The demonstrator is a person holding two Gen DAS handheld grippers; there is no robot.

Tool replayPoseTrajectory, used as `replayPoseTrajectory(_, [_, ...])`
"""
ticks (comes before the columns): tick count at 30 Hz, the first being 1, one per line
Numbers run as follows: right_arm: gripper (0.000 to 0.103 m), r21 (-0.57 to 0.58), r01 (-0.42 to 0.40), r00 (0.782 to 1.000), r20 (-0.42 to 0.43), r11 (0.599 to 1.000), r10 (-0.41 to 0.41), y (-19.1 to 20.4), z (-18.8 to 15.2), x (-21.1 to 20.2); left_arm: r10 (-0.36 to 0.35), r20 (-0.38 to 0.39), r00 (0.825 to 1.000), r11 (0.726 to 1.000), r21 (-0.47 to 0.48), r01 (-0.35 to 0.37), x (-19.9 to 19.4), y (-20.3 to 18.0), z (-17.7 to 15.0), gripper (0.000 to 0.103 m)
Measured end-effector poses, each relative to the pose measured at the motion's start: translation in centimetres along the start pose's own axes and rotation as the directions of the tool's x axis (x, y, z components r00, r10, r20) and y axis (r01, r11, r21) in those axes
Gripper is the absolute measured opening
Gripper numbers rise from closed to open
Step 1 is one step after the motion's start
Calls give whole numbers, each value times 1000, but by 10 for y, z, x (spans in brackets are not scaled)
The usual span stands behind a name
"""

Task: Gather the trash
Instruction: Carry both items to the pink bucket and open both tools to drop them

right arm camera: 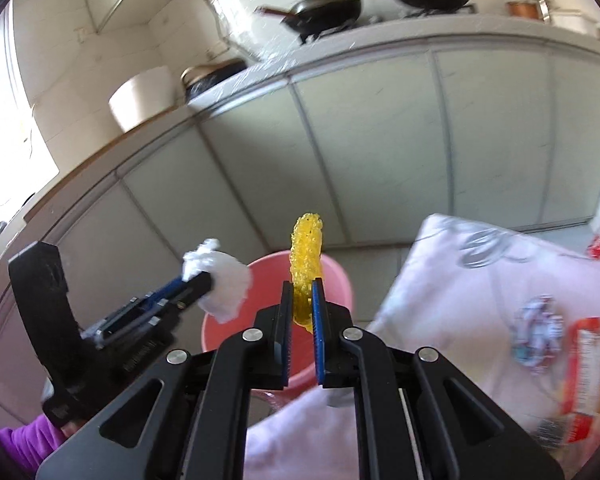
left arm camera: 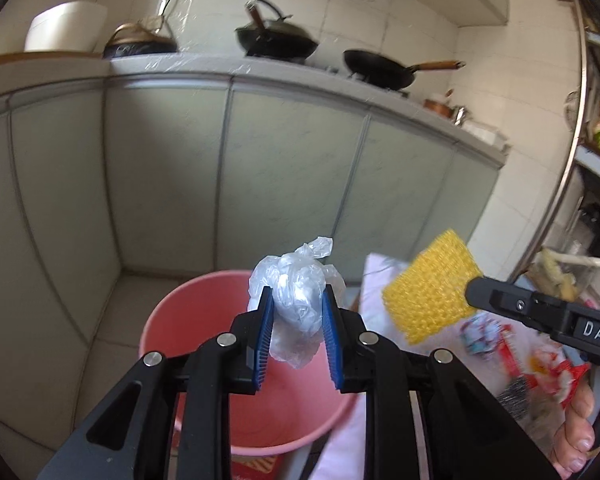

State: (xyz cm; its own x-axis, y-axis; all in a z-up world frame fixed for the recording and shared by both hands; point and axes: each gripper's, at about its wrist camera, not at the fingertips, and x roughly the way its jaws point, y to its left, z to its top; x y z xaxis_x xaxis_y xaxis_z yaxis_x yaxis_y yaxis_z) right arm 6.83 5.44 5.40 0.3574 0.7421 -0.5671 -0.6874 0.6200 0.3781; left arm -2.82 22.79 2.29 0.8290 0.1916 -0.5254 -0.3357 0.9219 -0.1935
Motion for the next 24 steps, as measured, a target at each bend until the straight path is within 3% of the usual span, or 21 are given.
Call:
replayPoseTrajectory(9, [9,13,2,985,-172,1000,1,14,-22,84,78,-162,984,997,-4,-80,45,28,-39,23])
replayPoseTrajectory(20, [10,8,46,957,-287,999,-41,18,-43,108,90,-246,965,996,14,-89,60,26,-59,26])
replayPoseTrajectory(24, [11,8,32,954,-298,999,-28,23,-46,112,99,-254,962,995,11,-99,58,26,-58,34])
